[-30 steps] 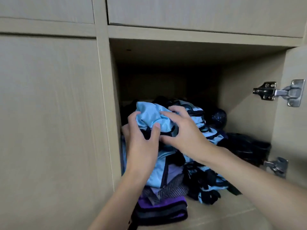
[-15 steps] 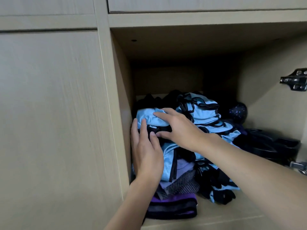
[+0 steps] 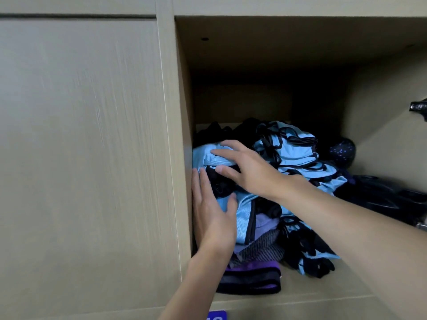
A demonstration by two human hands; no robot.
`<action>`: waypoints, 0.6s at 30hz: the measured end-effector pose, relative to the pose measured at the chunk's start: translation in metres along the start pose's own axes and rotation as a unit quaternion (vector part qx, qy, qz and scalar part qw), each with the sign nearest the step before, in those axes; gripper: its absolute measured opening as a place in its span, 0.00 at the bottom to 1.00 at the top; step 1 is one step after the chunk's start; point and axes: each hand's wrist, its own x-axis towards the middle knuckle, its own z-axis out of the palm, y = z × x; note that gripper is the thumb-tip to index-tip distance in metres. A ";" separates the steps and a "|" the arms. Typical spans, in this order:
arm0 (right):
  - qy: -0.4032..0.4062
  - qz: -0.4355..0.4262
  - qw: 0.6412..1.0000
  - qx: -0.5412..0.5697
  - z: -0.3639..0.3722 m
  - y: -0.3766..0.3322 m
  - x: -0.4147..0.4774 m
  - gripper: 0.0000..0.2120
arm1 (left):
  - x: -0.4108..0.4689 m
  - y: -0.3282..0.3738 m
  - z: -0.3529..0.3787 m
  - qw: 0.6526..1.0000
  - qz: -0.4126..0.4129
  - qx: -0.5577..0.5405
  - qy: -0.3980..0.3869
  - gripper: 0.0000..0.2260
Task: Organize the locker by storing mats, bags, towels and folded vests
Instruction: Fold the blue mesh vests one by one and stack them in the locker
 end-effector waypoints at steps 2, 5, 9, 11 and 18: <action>-0.023 0.016 1.000 -0.006 0.008 0.003 0.007 0.25 | 0.000 -0.001 0.000 1.000 -0.012 -0.007 -0.009 0.36; -0.031 0.035 0.999 -0.017 0.012 0.005 0.016 0.25 | 0.000 -0.002 -0.001 1.000 -0.022 -0.014 -0.018 0.36; -0.034 0.064 0.997 -0.017 0.014 0.003 0.023 0.25 | -0.003 -0.001 -0.004 0.999 -0.032 -0.026 -0.036 0.35; -0.041 0.073 0.996 -0.017 0.013 0.001 0.024 0.25 | -0.003 0.000 -0.006 0.998 -0.035 -0.027 -0.047 0.35; -0.026 0.064 0.995 -0.066 0.002 -0.014 0.012 0.28 | -0.008 0.007 -0.016 0.995 -0.046 -0.045 -0.077 0.34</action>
